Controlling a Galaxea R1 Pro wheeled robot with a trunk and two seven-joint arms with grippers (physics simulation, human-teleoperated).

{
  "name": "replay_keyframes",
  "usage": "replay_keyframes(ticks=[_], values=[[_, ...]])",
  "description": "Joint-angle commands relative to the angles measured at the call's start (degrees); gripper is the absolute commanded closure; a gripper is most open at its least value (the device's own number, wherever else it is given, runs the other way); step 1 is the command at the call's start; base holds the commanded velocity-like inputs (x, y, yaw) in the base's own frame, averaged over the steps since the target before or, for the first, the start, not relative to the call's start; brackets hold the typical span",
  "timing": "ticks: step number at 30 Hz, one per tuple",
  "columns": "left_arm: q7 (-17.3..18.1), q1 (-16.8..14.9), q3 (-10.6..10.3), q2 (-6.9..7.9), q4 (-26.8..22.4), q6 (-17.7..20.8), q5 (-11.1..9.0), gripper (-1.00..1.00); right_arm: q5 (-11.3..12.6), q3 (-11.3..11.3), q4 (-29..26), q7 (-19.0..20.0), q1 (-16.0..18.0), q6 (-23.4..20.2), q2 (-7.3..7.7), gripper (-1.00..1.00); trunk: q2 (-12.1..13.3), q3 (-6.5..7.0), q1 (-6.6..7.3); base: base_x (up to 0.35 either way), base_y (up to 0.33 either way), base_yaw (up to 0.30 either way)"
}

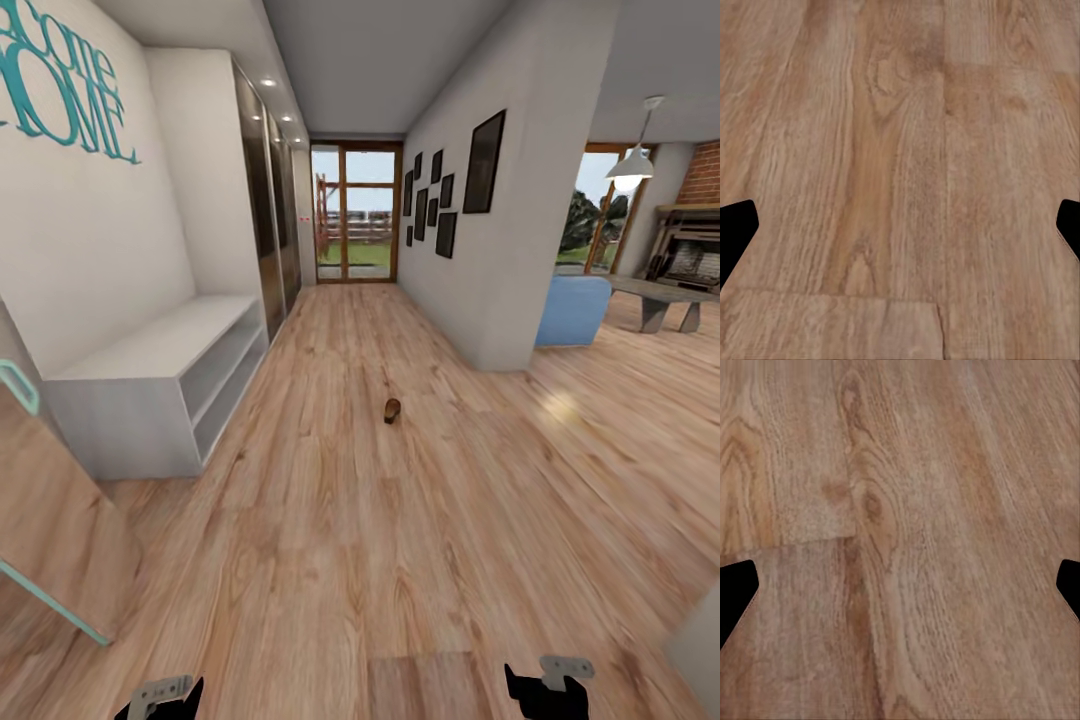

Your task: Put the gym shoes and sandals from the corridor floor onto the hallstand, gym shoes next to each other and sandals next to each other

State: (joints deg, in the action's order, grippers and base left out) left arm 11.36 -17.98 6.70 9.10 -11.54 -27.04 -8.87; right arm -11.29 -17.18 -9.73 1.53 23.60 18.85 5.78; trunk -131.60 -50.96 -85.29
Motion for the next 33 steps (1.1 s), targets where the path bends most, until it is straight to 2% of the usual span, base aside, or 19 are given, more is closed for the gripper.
replay_keyframes(ticks=[1, 33], values=[[0.6, 0.0, 0.2, -0.03, 0.1, 0.0, -0.5, -1.0, -0.5, -0.5, 0.1, 0.1, 0.0, 0.2, 0.01, -1.0, 0.0, -0.06, -0.02, 0.338, 0.0, 0.0], [0.6, 0.0, 0.2, 0.04, 0.1, 0.0, -0.7, -1.0, -0.5, -0.4, 0.1, 0.1, 0.0, 0.2, 0.02, -1.0, 0.0, -0.06, -0.02, 0.338, 0.0, 0.0]])
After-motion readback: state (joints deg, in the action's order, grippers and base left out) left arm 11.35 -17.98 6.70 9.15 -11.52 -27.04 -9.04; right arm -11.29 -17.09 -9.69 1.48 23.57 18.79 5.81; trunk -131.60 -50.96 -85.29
